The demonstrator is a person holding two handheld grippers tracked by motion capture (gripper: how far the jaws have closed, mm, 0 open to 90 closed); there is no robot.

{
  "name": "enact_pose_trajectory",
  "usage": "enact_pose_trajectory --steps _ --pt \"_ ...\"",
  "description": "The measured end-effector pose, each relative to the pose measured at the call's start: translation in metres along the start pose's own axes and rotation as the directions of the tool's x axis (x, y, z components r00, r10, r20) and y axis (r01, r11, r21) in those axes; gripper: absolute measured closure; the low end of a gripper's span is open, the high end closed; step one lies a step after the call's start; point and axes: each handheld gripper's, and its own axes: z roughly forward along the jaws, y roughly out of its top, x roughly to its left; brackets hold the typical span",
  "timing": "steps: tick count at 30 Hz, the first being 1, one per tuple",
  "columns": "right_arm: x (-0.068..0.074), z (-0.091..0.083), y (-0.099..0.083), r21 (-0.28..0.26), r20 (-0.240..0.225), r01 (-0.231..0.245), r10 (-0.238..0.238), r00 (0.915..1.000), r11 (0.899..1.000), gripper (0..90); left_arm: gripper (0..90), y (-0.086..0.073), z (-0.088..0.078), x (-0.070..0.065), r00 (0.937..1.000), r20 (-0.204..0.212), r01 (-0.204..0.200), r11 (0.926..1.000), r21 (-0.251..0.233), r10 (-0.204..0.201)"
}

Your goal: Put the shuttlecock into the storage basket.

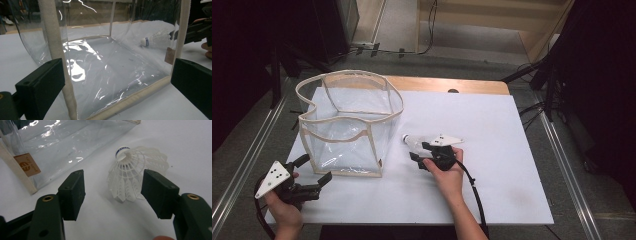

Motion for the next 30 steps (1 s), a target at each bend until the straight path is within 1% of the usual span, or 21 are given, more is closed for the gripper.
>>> enact_pose_trajectory --steps 2,3,4,5,6,9,10,12,14,19,20,25,27,28,29,30 --pt "0.001 0.003 0.001 0.01 0.004 0.008 -0.008 1.0 1.0 39.7 0.0 0.0 0.0 0.0 1.0 0.0 0.0 1.0 0.0 0.0" --pt "0.001 0.003 0.001 0.01 0.004 0.008 -0.008 1.0 1.0 39.7 0.0 0.0 0.0 0.0 1.0 0.0 0.0 1.0 0.0 0.0" --pt "0.002 0.005 0.003 0.023 0.014 0.013 -0.013 0.9998 1.0 43.7 0.0 0.0 0.0 0.0 1.0 0.0 0.0 1.0 0.0 0.0" --pt "0.002 0.005 0.003 0.023 0.014 0.013 -0.013 0.9998 1.0 43.7 0.0 0.0 0.0 0.0 1.0 0.0 0.0 1.0 0.0 0.0" --pt "0.003 0.008 0.004 0.03 0.017 0.01 -0.01 0.9998 1.0 47.0 0.0 0.0 0.0 0.0 1.0 0.0 0.0 1.0 0.0 0.0" --pt "0.004 0.01 0.005 0.038 0.025 0.009 -0.01 0.9996 0.999 49.7 0.0 0.0 0.0 0.0 1.0 0.001 0.0 1.0 0.0 0.0" --pt "0.004 0.013 0.006 0.042 0.04 0.013 -0.015 0.9991 0.999 51.3 0.0 0.0 0.0 0.0 1.0 0.001 0.0 1.0 0.0 0.0" --pt "0.005 0.016 0.007 0.05 0.052 0.013 -0.015 0.9985 0.999 53.9 0.0 0.0 0.0 0.0 1.0 0.001 -0.001 1.0 0.0 0.001" --pt "0.006 0.018 0.009 0.054 0.067 0.013 -0.016 0.9976 0.998 54.4 0.0 0.0 0.0 0.0 1.0 0.0 -0.001 1.0 0.0 0.001" --pt "0.008 0.023 0.011 0.06 0.073 0.026 -0.031 0.9969 0.998 57.1 0.0 0.0 0.0 0.0 1.0 0.0 0.0 1.0 0.0 0.0" --pt "0.008 0.025 0.011 0.071 0.084 0.03 -0.036 0.9958 0.997 58.8 0.0 0.0 0.0 0.0 1.0 0.0 0.0 1.0 0.0 0.0" --pt "0.008 0.028 0.013 0.079 0.101 0.021 -0.029 0.9944 0.997 60.8 0.0 0.0 0.0 0.0 1.0 0.0 0.001 1.0 -0.001 -0.001" --pt "0.009 0.03 0.014 0.089 0.109 0.024 -0.034 0.9935 0.996 64.6 0.0 0.0 0.0 0.0 1.0 0.0 0.0 1.0 0.0 0.0" --pt "0.01 0.032 0.014 0.095 0.125 0.03 -0.042 0.9912 0.995 66.0 0.0 0.0 0.0 0.0 1.0 0.001 0.002 1.0 -0.002 -0.002" --pt "0.01 0.032 0.014 0.095 0.125 0.03 -0.042 0.9912 0.995 66.0 0.0 0.0 0.0 0.0 1.0 0.001 0.002 1.0 -0.002 -0.002" --pt "0.011 0.033 0.015 0.097 0.138 0.035 -0.048 0.9893 0.995 71.6 0.0 0.0 0.0 0.0 1.0 0.001 0.001 1.0 -0.001 -0.001"
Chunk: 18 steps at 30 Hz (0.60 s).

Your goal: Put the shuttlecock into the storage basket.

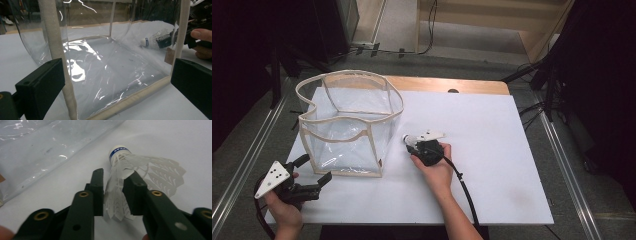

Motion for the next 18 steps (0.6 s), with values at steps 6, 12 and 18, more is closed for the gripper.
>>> enact_pose_trajectory --steps 6,12,18 --pt "-0.002 0.0 0.0 0.001 -0.011 -0.02 0.02 0.9997 1.0 85.9 0.0 0.0 0.0 0.0 1.0 0.0 0.002 1.0 -0.002 -0.002" --pt "-0.003 -0.002 0.001 -0.012 -0.018 -0.019 0.019 0.9997 1.0 86.8 0.0 0.0 0.0 0.0 1.0 0.0 0.001 1.0 -0.002 -0.001" --pt "-0.004 -0.01 0.004 -0.049 -0.018 -0.017 0.016 0.9997 0.999 87.0 0.0 0.0 0.0 0.0 1.0 0.001 0.002 1.0 -0.003 -0.002"
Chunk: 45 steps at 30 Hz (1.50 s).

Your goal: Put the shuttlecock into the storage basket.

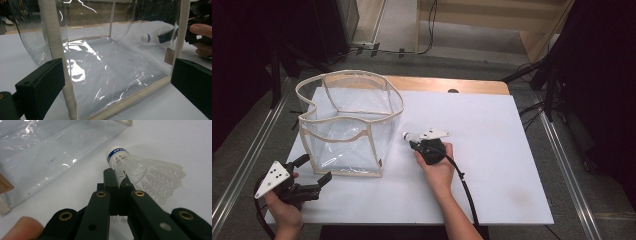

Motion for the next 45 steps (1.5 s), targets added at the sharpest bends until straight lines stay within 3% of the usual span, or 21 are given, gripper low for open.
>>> enact_pose_trajectory --steps 45 --pt "-0.01 -0.051 0.049 -0.128 0.022 0.052 -0.05 0.9985 0.99 87.2 0.0 0.0 0.0 0.0 1.0 -0.008 0.0 1.0 0.002 0.0"
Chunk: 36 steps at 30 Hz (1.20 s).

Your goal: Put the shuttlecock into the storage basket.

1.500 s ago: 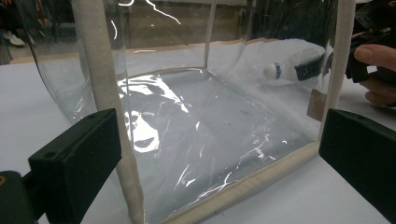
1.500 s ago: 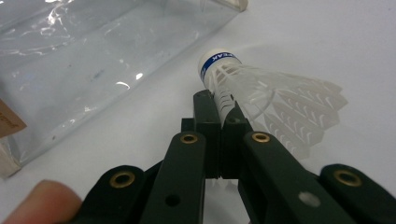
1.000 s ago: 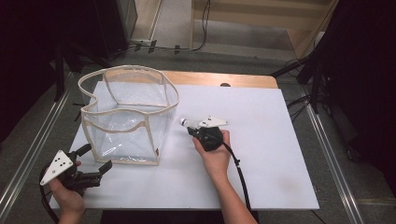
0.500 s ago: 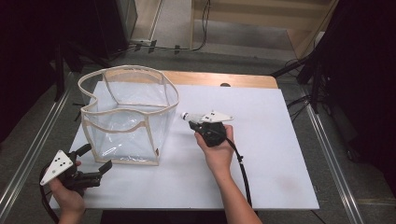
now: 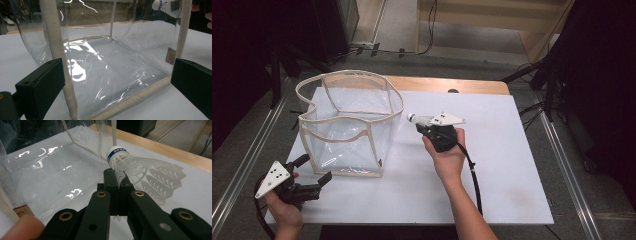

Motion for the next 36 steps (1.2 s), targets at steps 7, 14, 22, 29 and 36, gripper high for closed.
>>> enact_pose_trajectory --steps 7,14,22,29,36 --pt "-0.002 -0.007 0.014 -0.019 -0.002 0.008 -0.008 1.0 1.0 87.3 0.0 0.0 0.0 0.0 1.0 0.002 -0.001 1.0 0.001 0.001" --pt "-0.003 -0.01 0.024 -0.037 -0.001 0.022 -0.022 0.9998 0.999 87.3 0.0 0.0 0.0 0.0 1.0 0.002 -0.002 1.0 0.001 0.002" --pt "-0.002 -0.015 0.036 -0.059 0.002 0.031 -0.031 0.9995 0.998 87.3 0.0 0.0 0.0 0.0 1.0 0.002 0.0 1.0 0.0 0.0" --pt "-0.004 -0.02 0.045 -0.07 0.012 0.041 -0.04 0.9991 0.997 87.4 0.0 0.0 0.0 0.0 1.0 0.003 0.001 1.0 0.0 -0.001" --pt "-0.006 -0.024 0.052 -0.079 0.024 0.049 -0.047 0.9986 0.996 87.4 0.0 0.0 0.0 0.0 1.0 0.002 0.001 1.0 0.001 -0.001"
